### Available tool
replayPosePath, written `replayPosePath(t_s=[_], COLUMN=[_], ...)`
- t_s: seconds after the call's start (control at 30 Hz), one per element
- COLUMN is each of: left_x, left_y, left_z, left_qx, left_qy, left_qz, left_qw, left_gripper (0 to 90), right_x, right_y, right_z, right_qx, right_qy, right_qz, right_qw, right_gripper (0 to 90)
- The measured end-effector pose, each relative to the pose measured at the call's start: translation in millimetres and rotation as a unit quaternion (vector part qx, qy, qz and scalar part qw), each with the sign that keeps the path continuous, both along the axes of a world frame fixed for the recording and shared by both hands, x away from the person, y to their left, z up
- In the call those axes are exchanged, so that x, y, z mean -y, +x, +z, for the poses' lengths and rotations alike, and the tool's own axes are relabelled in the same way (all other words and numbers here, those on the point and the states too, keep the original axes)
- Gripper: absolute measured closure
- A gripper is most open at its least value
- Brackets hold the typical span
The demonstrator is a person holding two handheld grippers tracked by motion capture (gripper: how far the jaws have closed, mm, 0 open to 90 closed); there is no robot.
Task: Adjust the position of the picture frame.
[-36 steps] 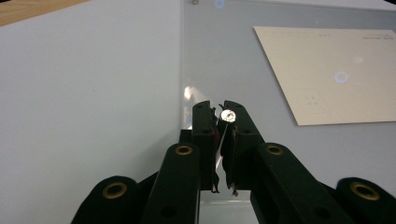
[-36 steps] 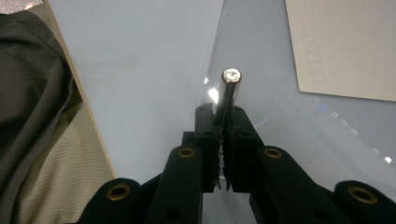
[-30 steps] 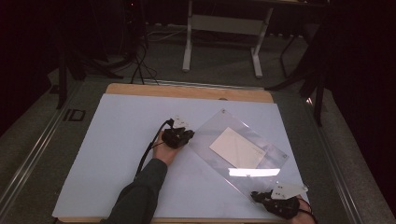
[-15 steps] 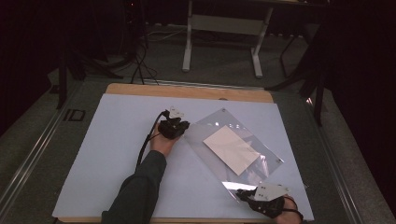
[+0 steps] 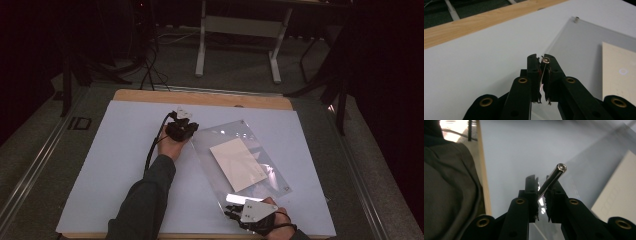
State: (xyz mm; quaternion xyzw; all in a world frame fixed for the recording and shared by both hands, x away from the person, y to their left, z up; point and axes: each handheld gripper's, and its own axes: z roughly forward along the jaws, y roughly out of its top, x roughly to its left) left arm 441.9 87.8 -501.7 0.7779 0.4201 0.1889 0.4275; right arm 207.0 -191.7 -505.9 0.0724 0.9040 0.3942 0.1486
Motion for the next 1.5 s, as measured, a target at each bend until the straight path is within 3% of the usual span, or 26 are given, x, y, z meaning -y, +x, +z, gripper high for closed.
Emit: replayPosePath(t_s=[0.2,0.37,0.8,0.93,1.0,1.1,1.27,1.5], left_x=[5.9,8.8,18.1,13.3,9.3,1.0,-13.5,-38.5], left_y=[5.8,11.4,31.5,38.4,43.6,45.6,40.3,19.4], left_z=[3.8,4.7,13.2,5.8,-0.1,-2.2,1.9,16.0], left_qx=[0.004,0.0,-0.013,-0.03,-0.049,-0.063,-0.063,-0.031], left_qy=[0.001,0.003,0.012,-0.007,-0.025,-0.038,-0.029,-0.037], left_qz=[-0.005,-0.006,-0.016,-0.007,0.0,-0.008,-0.005,-0.007], left_qw=[1.0,1.0,0.9997,0.9995,0.9985,0.9973,0.9976,0.9988], left_gripper=[83.8,83.6,82.5,80.7,80.2,72.6,60.8,58.5], right_x=[-28.6,-41.5,-90.6,-102.7,-110.6,-121.5,-139.0,-161.7], right_y=[-4.0,-3.8,9.5,17.4,21.7,29.2,44.4,65.3], right_z=[2.9,1.8,8.5,4.3,0.1,-5.2,-8.1,-14.9], right_qx=[0.008,0.013,0.017,0.01,0.008,0.007,0.0,-0.01], right_qy=[0.0,-0.004,0.005,0.002,-0.003,0.0,0.007,0.01], right_qz=[0.032,0.041,0.079,0.082,0.084,0.079,0.069,0.055], right_qw=[0.9994,0.9991,0.9967,0.9966,0.9965,0.9969,0.9976,0.9984], right_gripper=[80.3,80.3,80.6,81.0,81.2,81.5,82.1,82.8])
